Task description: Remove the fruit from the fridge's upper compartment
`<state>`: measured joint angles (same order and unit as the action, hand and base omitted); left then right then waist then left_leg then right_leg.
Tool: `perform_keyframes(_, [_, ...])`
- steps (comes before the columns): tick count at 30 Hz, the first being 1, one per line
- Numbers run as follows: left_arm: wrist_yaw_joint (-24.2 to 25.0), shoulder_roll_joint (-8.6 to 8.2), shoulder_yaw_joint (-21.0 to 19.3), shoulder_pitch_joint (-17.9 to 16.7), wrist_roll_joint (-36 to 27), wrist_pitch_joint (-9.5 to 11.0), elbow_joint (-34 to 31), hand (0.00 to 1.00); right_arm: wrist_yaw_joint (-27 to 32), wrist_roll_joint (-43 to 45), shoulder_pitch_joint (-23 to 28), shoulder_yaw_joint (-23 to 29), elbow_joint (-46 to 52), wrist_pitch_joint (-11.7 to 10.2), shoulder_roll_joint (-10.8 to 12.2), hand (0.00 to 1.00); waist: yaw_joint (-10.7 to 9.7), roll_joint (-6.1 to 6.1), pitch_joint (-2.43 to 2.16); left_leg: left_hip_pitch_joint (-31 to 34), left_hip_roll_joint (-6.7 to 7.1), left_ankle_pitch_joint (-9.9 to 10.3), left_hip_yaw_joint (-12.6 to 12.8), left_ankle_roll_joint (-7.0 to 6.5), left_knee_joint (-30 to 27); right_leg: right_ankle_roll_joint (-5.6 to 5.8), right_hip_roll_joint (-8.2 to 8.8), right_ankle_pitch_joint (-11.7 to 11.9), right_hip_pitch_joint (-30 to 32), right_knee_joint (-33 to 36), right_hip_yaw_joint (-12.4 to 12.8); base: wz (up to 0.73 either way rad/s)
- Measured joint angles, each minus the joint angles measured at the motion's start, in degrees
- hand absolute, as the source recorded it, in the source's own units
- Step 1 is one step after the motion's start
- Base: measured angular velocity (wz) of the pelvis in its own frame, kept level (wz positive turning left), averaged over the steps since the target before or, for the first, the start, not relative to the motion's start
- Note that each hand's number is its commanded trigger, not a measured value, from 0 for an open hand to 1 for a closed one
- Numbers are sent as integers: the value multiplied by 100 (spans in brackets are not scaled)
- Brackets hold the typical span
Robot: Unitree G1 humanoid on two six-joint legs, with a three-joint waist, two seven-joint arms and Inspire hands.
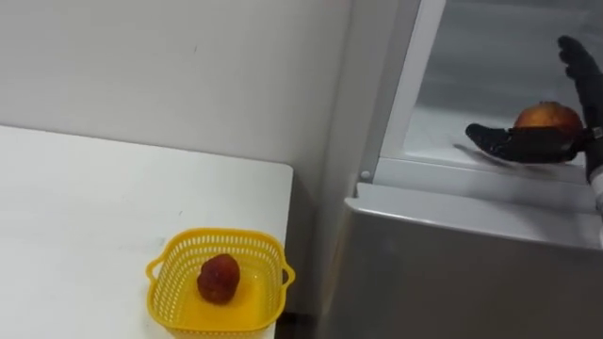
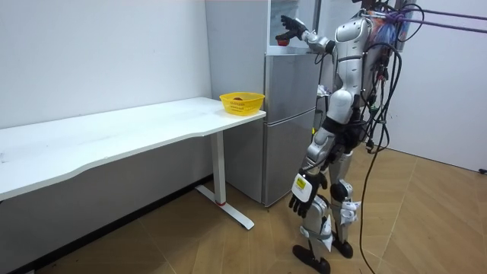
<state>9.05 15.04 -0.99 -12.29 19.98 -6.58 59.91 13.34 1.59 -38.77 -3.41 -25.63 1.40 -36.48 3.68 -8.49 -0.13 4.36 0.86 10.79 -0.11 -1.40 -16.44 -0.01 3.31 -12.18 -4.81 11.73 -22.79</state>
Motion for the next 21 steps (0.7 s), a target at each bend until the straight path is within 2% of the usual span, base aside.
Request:
perform_keyframes(7, [10, -2, -51, 5, 1, -61, 1, 0, -280, -166, -195, 1, -666, 90, -63, 0, 117, 7, 4, -2, 0, 2, 2, 0, -17, 0, 8, 0, -20, -1, -58, 1])
perform_keyframes(17, [-45, -4, -116, -34, 0, -226, -1, 0, -597, -325, -200, 4, -890, 125, -75, 0, 137, 50, 19, 8, -2, 8, -12, -5, -74, -6, 3, 4, -92, 0, -94, 0])
perform_keyframes(21, [-140, -8, -116, -82, 16, -287, -65, 0, -724, -332, -205, 7, -980, 130, -86, 0, 138, 46, -40, 12, 0, 7, -18, -6, -83, -9, 3, 5, -91, 4, -104, 0])
